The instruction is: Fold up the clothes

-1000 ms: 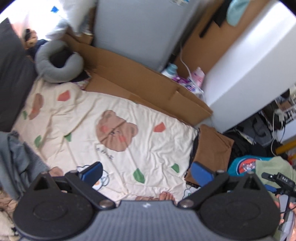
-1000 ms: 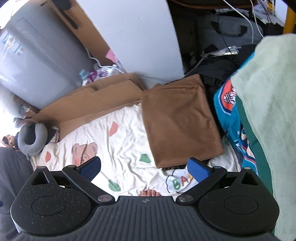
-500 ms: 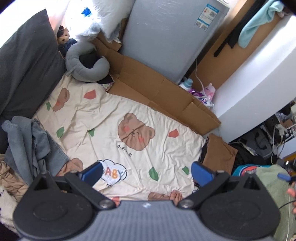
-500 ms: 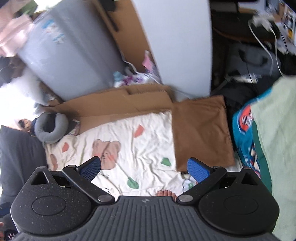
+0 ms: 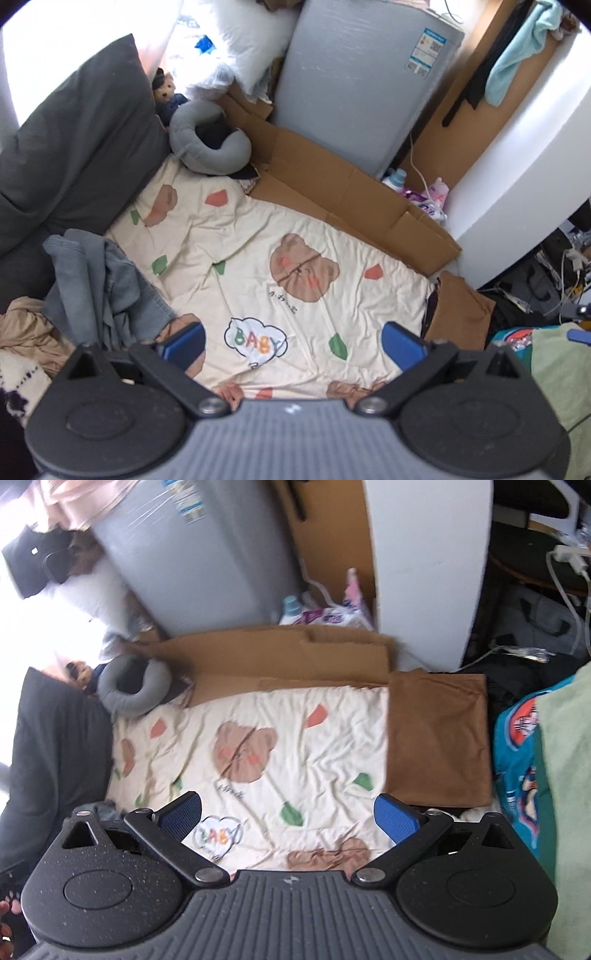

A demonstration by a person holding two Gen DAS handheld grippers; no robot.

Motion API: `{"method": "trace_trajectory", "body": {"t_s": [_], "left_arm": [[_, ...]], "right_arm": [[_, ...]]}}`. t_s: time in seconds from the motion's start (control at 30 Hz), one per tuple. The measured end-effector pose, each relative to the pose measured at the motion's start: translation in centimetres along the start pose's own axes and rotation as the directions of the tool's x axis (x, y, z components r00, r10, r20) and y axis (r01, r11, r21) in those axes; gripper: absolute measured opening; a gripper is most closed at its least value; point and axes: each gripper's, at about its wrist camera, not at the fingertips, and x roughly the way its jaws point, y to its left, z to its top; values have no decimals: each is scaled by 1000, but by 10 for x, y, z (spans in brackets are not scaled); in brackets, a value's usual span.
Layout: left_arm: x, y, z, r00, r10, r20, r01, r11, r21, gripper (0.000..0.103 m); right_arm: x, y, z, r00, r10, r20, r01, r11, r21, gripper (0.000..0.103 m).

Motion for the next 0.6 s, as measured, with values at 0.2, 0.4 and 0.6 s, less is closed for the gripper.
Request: {"method": "trace_trajectory", "body": {"t_s": [0.2,0.4,0.6], "left_arm": [[-18,-1,-14,995,81,61,-80,997,-18,103],[-15,-13,-32,994,89,69,-90,996,0,103],[12,-30,-52,991,116,70,-118,992,33,103]], "right_arm": [[14,19,-25,1000,-10,9,11,998,-62,102],[31,36,-53,1000,3,-17,-5,993,-115,102],[50,52,-80,999,-29,-29,25,991,-128,102]]}}
